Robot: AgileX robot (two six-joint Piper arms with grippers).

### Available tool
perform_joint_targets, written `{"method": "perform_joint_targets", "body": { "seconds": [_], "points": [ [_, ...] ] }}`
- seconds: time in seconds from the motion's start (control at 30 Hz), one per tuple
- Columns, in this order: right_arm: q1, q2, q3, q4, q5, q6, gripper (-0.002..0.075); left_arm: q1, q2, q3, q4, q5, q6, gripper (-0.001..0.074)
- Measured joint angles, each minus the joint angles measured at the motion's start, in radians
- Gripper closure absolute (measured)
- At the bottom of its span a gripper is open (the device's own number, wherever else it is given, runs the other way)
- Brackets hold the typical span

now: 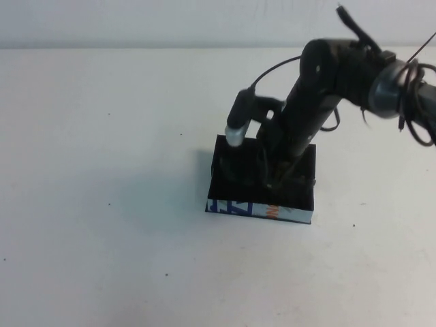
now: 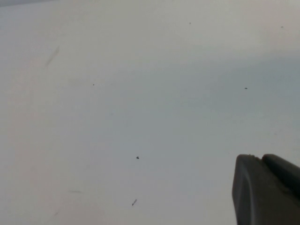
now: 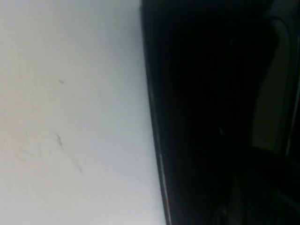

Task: Take glasses out of glasses case
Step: Pick up the glasses from the glasses case, then place the glasses on the table

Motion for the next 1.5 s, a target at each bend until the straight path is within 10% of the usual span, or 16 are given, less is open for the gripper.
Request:
{"method": "perform_joint_targets", "body": {
  "seconds": [0.33, 0.67, 0.97, 1.5],
  "points": [
    [-0.087, -0.234, -0.009, -0.107, 0.102, 0.609, 0.0683, 0.000, 0.000, 0.000, 0.000, 0.000, 0.000, 0.0739],
    [-0.212, -0.488, 0.507, -0.119, -0.072, 1.023, 0.0683, 0.000, 0.000, 0.000, 0.000, 0.000, 0.000, 0.0740],
    [-0.214, -0.581, 0.944, -0.062, -0.423, 1.069, 0.0684, 0.000, 0.000, 0.000, 0.000, 0.000, 0.000, 0.0739],
    [-0.214, -0.566, 0.977, -0.090, -0.539, 1.073, 0.0516, 0.000, 0.000, 0.000, 0.000, 0.000, 0.000, 0.0739]
  ]
}}
